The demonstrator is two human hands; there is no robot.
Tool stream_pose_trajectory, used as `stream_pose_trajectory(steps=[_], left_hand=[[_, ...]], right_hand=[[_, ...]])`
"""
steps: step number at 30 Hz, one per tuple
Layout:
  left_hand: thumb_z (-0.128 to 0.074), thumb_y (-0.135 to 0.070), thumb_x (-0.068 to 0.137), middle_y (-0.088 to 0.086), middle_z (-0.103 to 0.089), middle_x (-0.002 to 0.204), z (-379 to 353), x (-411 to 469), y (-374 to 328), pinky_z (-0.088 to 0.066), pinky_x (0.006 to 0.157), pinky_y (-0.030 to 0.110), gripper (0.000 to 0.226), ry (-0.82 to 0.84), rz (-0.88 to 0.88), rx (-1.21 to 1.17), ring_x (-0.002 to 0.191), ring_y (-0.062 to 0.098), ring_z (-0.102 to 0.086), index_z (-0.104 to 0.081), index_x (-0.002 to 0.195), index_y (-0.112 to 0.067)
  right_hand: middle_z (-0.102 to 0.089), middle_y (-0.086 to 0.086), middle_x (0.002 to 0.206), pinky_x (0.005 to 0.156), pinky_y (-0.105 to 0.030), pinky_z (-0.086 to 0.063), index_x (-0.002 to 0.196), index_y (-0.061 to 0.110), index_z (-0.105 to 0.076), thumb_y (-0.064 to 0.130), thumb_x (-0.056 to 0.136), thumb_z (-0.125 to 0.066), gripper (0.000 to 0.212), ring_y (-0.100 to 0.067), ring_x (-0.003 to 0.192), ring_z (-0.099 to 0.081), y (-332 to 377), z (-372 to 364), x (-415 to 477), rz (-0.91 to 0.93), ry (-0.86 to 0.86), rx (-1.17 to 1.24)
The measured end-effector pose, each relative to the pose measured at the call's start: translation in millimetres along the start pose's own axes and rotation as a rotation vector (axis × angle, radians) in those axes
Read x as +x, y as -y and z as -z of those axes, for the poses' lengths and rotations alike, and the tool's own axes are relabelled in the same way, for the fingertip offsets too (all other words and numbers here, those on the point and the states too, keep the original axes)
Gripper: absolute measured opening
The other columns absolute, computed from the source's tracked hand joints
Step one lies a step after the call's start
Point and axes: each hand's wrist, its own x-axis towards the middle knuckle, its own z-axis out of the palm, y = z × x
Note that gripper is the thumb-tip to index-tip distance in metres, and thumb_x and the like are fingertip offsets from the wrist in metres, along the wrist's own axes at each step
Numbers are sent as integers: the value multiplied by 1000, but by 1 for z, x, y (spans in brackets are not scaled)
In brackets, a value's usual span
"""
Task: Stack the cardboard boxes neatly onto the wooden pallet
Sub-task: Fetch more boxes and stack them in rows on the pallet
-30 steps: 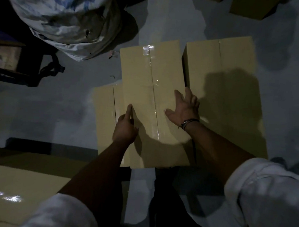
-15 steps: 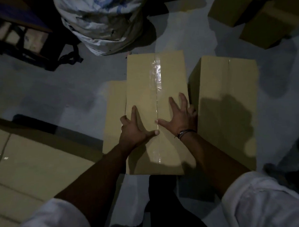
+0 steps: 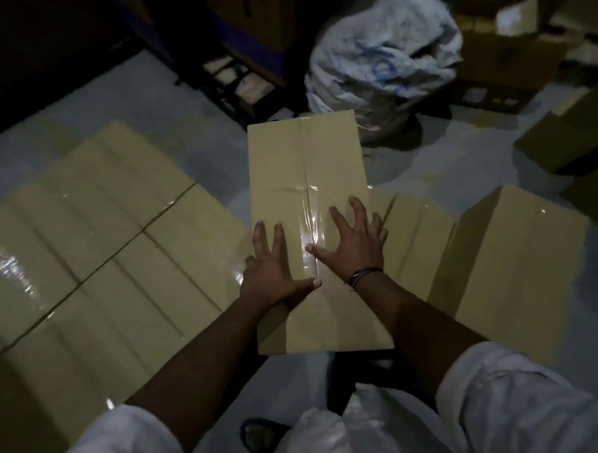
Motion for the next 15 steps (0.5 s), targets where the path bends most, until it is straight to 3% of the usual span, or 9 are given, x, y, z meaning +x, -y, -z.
stream_pose_trajectory(steps=[9, 15], left_hand=[[-67, -95, 46, -13, 41, 157, 75, -195, 211, -39, 109, 55, 149, -189, 359, -129, 142, 51, -30, 22, 154, -44], [-67, -94, 48, -9, 40, 158, 94, -293, 297, -35, 113, 58, 148, -297, 554, -181, 146, 52, -23, 22, 155, -42]], right_hand=[[-15, 5, 162, 107, -50, -27, 141, 42, -41, 84, 70, -50, 83, -37, 135, -25, 240, -76, -138, 447, 45, -59], [-19, 4, 160, 106, -51, -29, 132, 43, -46, 81, 68, -54, 75, -39, 132, -30, 347, -118, -203, 676, 154, -43]])
